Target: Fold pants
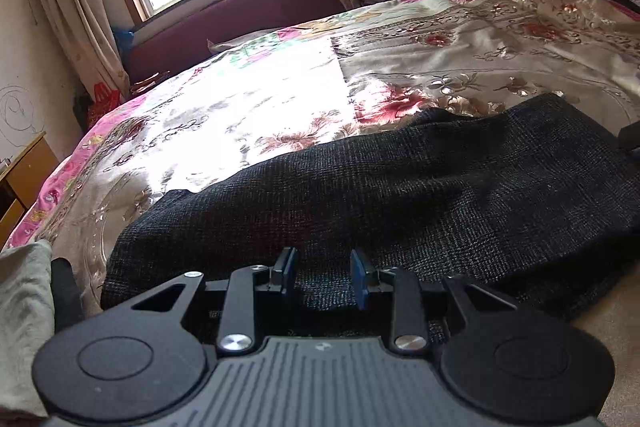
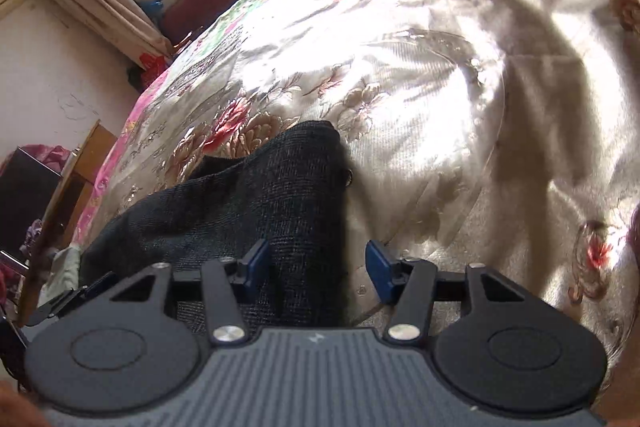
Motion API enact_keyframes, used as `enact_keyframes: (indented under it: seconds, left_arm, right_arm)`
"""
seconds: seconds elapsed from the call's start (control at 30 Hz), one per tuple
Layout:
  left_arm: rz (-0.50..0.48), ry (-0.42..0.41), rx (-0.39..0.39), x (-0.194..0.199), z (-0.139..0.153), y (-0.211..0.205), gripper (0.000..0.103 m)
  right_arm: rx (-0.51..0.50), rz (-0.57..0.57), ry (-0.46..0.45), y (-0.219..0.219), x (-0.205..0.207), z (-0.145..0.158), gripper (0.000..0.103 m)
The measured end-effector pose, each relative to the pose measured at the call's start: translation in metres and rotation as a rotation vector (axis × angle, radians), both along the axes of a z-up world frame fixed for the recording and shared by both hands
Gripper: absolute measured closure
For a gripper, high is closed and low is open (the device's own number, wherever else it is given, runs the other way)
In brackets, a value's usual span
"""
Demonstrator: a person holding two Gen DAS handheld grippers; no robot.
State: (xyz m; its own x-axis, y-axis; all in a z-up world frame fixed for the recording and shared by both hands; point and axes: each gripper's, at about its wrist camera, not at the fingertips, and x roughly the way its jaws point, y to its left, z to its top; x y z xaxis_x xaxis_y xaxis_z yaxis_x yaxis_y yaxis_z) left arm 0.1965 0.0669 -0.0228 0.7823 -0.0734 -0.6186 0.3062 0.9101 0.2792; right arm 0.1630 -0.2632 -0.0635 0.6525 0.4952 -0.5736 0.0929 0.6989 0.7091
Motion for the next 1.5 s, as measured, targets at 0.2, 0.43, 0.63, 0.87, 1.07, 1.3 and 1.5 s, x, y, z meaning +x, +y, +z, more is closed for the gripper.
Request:
enact_keyframes:
  seconds: [0.2,0.43,0.63,0.87,1.07,1.3,1.5]
  left_arm:
    - [-0.034,0.002,0.026,0.001,0.001,-0.009,0.058]
    - [-0.069,0.004,0.047,0.006,-0.003,-0.019,0.058]
    - [-0.083,0.000,0.058,0.007,-0.005,-0.020,0.058]
    - [-0.098,-0.001,0.049,0.006,-0.006,-0.017,0.058]
    - [-0.092,0.002,0.057,0.009,-0.007,-0.021,0.058]
    - [-0.152,0.014,0.130,-0.002,-0.010,-0.044,0.064]
    - [-0.273,0.032,0.096,-0.035,-0.005,-0.077,0.065]
  right_arm:
    - [0.148,0.067,0.001,-0.007,0.008,-0.011,0.048]
    - [0.315,0.114,0.007,-0.004,0.022,-0.029,0.050]
    - [0.251,0.123,0.047,0.012,0.035,-0.032,0.057]
    - [0.277,0.133,0.066,-0.016,0.028,-0.035,0.071]
    - [0.410,0.089,0.053,0.001,0.048,-0.055,0.078]
    - [0.373,0.030,0.007,-0.004,0.026,-0.038,0.095]
    - [0.248,0.036,0.029,-0.034,-0.013,-0.014,0.096]
